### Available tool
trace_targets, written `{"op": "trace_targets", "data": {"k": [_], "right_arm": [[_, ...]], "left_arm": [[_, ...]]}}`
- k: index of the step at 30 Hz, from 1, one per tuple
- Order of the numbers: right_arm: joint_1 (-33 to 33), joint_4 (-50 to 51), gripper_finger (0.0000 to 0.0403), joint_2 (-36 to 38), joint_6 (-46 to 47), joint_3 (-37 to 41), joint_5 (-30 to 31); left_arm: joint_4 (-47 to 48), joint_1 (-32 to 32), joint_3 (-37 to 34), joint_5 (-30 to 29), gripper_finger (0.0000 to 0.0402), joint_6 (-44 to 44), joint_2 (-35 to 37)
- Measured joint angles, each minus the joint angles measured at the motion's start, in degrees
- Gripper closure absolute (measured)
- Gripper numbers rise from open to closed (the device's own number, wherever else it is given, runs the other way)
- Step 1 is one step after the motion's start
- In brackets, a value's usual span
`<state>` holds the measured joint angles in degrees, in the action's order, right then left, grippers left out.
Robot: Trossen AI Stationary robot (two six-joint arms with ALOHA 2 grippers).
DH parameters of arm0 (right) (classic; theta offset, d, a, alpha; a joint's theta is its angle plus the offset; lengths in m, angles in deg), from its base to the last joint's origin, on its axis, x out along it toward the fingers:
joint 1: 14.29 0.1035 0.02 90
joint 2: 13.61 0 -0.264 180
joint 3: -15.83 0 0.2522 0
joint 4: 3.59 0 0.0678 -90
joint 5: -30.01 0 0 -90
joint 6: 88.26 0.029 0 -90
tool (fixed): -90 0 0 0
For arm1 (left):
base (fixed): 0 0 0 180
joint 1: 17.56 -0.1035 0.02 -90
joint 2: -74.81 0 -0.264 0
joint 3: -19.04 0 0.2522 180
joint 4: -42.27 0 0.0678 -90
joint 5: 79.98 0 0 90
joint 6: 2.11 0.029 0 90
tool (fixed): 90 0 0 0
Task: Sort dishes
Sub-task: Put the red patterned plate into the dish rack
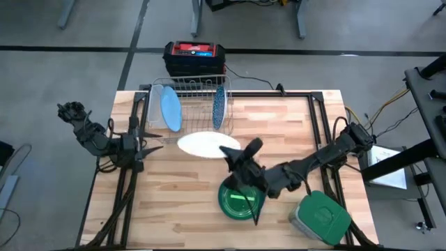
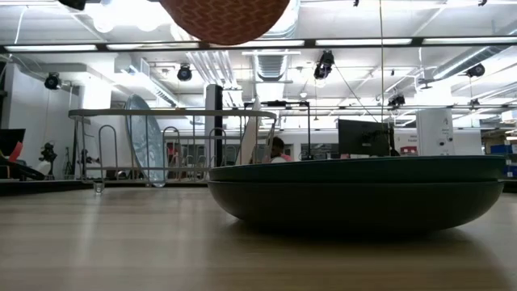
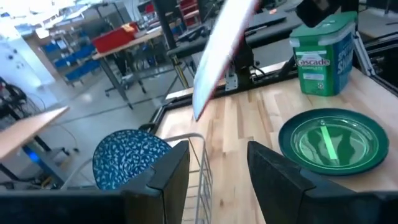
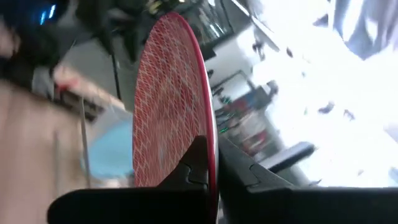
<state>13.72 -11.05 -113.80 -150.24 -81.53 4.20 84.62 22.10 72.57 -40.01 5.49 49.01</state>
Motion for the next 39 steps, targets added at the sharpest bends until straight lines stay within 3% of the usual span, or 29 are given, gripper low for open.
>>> {"op": "trace_targets", "data": {"k": [3,6,8,15,25,33,39], "right_arm": [[1.9,3.9,0.0403,-0.9,-12.6,0.0,0.2],[2.9,6.7,0.0403,-2.8,-26.0,0.1,-1.1],[3.1,6.0,0.0403,-4.4,-32.3,0.2,-1.3],[3.2,4.8,0.0403,-8.6,-48.6,0.0,-1.4],[3.2,-0.8,0.0403,-11.1,-66.2,0.0,-8.4],[3.6,-13.9,0.0403,-11.0,-68.2,-0.1,-22.0],[3.4,-14.2,0.0403,-11.5,-73.1,0.2,-22.7]], "left_arm": [[-1.9,0.0,-1.7,3.7,0.0249,3.4,0.1],[-3.4,0.0,-4.4,18.6,0.0249,8.6,0.2],[-6.9,0.1,-5.9,24.2,0.0249,11.5,-0.3],[-16.8,0.0,-7.7,20.3,0.0249,15.1,-1.0],[-16.5,0.0,-7.8,20.2,0.0249,4.8,-0.4],[-16.5,0.0,-7.7,19.9,0.0249,3.4,1.4],[-15.9,0.0,-6.4,19.9,0.0249,1.7,5.2]]}}
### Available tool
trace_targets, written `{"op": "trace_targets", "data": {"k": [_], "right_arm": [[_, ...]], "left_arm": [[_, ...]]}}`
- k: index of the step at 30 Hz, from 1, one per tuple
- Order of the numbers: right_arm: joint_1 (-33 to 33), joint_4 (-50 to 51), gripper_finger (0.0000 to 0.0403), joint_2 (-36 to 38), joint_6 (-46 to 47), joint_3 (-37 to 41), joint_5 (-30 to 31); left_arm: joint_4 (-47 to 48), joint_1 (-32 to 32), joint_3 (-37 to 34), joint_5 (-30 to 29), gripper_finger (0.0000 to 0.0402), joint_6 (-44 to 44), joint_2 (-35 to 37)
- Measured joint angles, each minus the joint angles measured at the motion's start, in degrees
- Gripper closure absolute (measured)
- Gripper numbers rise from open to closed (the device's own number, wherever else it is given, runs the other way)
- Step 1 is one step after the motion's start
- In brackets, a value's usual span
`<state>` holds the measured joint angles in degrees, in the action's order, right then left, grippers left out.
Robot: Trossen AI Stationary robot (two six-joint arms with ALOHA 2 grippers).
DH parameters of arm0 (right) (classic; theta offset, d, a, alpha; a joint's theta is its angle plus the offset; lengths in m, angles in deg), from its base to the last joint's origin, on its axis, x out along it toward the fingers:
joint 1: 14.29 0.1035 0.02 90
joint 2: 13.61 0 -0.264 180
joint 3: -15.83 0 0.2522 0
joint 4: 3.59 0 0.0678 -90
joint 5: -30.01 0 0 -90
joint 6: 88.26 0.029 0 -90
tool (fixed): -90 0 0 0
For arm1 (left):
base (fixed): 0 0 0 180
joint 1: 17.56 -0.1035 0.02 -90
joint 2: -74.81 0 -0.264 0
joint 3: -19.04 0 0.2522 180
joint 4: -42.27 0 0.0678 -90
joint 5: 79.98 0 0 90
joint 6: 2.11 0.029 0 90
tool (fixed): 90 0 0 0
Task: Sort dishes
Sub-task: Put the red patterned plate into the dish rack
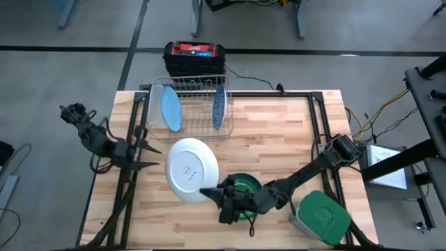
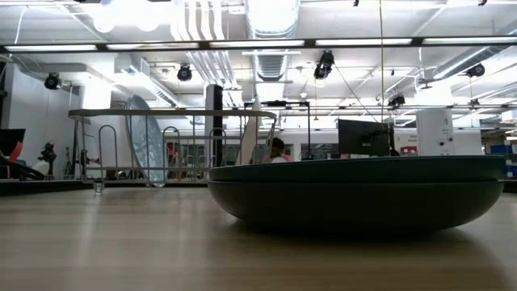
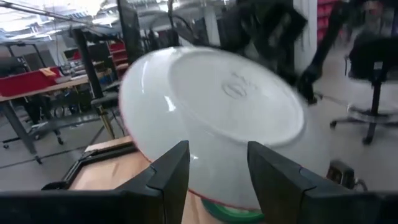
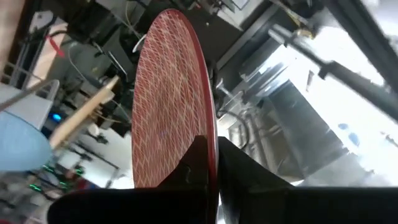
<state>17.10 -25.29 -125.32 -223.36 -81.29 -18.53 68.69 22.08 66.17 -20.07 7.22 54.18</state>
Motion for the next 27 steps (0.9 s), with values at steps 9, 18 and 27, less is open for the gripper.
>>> {"op": "trace_targets", "data": {"k": [9,18,27], "right_arm": [[-0.5,-7.5,0.0403,-3.6,-13.2,0.1,-3.7],[-1.3,-7.4,0.0403,-4.3,-16.5,0.1,-7.6],[-2.8,-8.4,0.0403,-4.8,-14.0,0.2,-9.5]], "left_arm": [[2.4,0.0,0.3,-0.4,0.0249,-2.6,7.5],[3.4,0.0,-1.6,-0.4,0.0249,-2.9,13.5],[4.5,0.0,-1.7,-0.4,0.0249,-2.6,15.8]]}}
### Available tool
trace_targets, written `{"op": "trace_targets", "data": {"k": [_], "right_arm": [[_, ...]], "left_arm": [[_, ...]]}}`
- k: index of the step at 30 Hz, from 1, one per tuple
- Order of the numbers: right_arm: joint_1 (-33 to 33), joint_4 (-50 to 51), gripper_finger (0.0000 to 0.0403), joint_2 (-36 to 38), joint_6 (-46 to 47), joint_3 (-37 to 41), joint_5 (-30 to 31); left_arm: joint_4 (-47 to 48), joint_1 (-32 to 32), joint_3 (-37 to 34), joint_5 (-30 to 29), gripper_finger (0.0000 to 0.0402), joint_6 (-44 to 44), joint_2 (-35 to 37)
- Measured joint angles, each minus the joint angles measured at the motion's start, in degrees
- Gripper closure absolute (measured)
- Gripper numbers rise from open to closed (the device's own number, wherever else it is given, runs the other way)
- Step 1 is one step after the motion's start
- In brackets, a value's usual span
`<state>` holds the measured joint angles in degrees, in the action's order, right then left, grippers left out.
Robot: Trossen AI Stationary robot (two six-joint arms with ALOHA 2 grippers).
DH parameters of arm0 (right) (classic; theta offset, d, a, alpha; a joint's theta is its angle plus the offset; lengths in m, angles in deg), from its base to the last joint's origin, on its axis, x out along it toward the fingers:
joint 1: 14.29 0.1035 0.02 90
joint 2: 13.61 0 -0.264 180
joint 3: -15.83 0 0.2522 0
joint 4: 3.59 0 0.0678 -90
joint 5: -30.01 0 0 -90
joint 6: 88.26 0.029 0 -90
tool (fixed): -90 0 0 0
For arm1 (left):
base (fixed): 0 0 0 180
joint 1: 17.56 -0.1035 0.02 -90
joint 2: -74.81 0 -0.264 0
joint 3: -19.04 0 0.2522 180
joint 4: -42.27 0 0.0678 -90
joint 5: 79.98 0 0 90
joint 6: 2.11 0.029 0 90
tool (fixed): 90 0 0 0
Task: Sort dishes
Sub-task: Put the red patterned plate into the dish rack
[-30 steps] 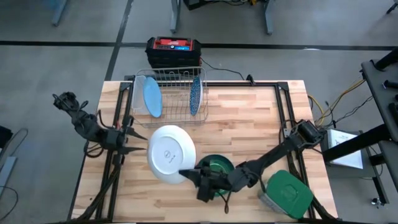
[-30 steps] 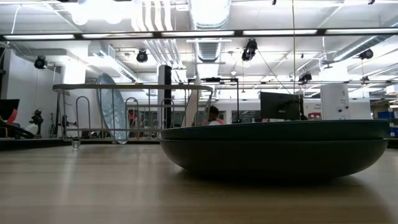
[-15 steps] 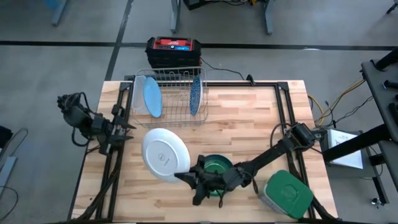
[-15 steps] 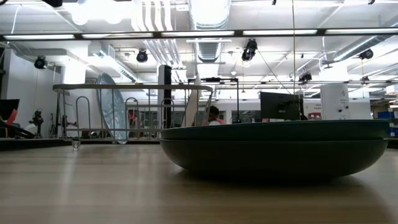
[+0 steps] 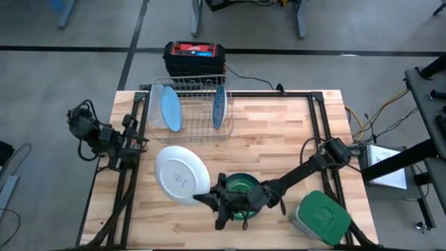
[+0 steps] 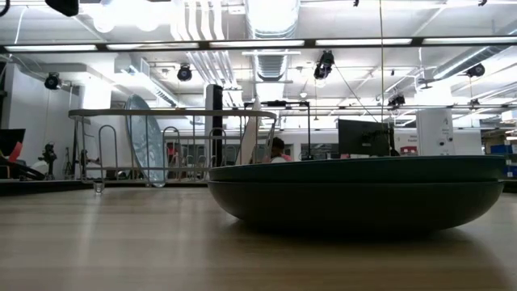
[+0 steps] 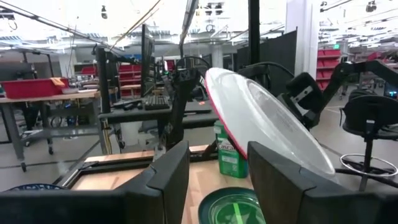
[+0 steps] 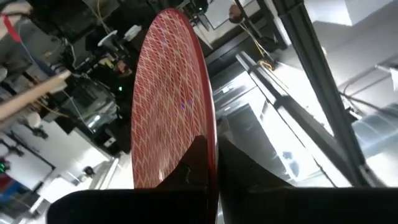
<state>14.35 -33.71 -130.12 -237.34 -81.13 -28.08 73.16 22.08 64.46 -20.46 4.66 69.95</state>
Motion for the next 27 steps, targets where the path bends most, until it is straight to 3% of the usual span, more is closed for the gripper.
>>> {"op": "trace_targets", "data": {"k": [7,13,17,22,27], "right_arm": [[-1.4,-4.2,0.0403,0.0,12.9,0.0,1.6],[-2.6,-28.6,0.0403,0.0,29.2,0.0,16.4],[-5.5,-45.3,0.0403,0.3,49.8,-1.1,23.8],[-12.4,-37.9,0.0403,0.8,79.5,-2.8,39.5],[-16.6,-23.8,0.0403,0.8,106.8,-3.3,42.1]], "left_arm": [[0.3,0.0,0.1,0.0,0.0249,0.0,0.4],[0.2,0.0,1.4,0.0,0.0249,-0.2,1.7],[0.7,0.0,1.4,0.0,0.0249,-0.2,2.9],[0.9,0.0,1.3,-0.3,0.0249,0.2,3.5],[1.0,0.0,1.3,-0.4,0.0249,0.2,3.5]]}}
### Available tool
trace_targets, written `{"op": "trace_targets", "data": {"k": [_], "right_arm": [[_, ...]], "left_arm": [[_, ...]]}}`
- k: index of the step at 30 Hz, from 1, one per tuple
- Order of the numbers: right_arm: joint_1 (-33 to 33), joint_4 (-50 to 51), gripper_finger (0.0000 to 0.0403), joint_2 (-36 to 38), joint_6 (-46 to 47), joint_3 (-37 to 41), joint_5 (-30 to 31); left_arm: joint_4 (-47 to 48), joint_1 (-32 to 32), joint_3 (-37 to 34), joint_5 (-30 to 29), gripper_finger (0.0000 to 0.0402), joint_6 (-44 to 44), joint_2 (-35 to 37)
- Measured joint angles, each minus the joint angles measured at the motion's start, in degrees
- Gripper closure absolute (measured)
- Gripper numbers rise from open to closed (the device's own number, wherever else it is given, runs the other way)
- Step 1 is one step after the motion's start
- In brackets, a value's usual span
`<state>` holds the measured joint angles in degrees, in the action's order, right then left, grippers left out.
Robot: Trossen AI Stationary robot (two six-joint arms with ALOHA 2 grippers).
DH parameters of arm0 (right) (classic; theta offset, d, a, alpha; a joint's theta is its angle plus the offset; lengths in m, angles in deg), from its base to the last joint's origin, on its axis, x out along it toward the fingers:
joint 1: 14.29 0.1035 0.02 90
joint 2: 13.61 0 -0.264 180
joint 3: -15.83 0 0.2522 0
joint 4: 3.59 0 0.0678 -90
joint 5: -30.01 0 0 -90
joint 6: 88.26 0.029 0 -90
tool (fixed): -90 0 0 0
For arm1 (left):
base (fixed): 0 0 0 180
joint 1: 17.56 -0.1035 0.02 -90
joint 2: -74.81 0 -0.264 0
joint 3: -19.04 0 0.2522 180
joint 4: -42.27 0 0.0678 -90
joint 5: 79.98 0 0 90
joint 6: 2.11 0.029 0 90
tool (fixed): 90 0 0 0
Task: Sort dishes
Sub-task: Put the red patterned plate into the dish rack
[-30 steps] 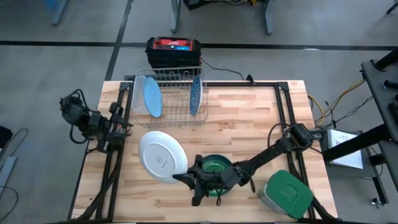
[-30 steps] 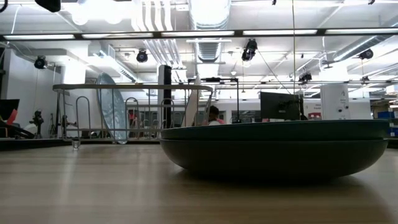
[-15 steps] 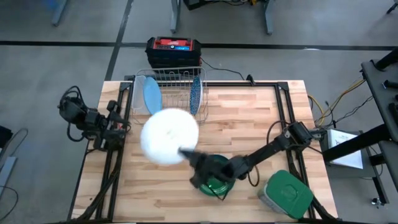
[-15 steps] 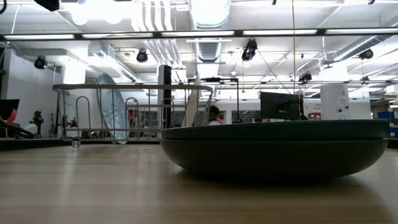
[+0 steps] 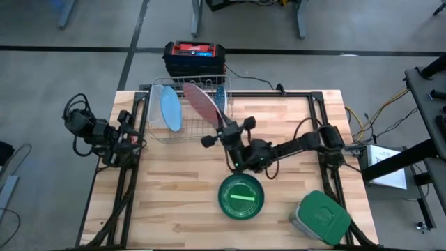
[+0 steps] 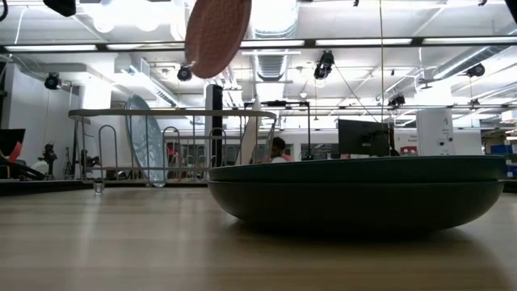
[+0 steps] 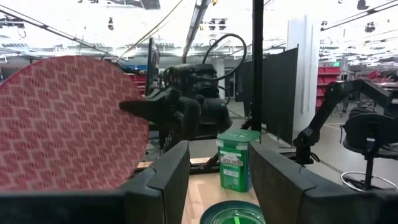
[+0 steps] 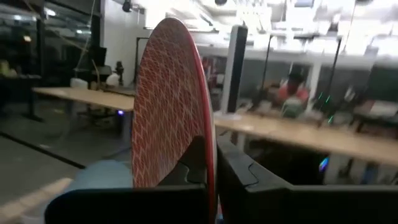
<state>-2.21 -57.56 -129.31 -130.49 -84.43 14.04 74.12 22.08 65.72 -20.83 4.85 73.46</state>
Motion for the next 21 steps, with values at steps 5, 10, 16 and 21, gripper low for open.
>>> {"op": "trace_targets", "data": {"k": [5,10,16,21], "right_arm": [[-2.7,10.8,0.0403,-0.1,16.2,0.0,1.2],[-5.0,13.8,0.0403,-0.2,20.6,0.0,4.7],[-7.5,15.0,0.0403,-1.5,23.1,-0.8,5.7],[-8.8,15.3,0.0403,-5.4,17.2,-6.6,6.7]], "left_arm": [[0.6,0.0,0.0,-0.1,0.0249,0.8,0.0],[1.4,0.0,0.0,-0.2,0.0249,1.5,0.0],[1.5,0.0,0.0,-0.2,0.0249,2.0,0.0],[1.6,0.0,0.0,-0.2,0.0249,3.0,0.0]]}}
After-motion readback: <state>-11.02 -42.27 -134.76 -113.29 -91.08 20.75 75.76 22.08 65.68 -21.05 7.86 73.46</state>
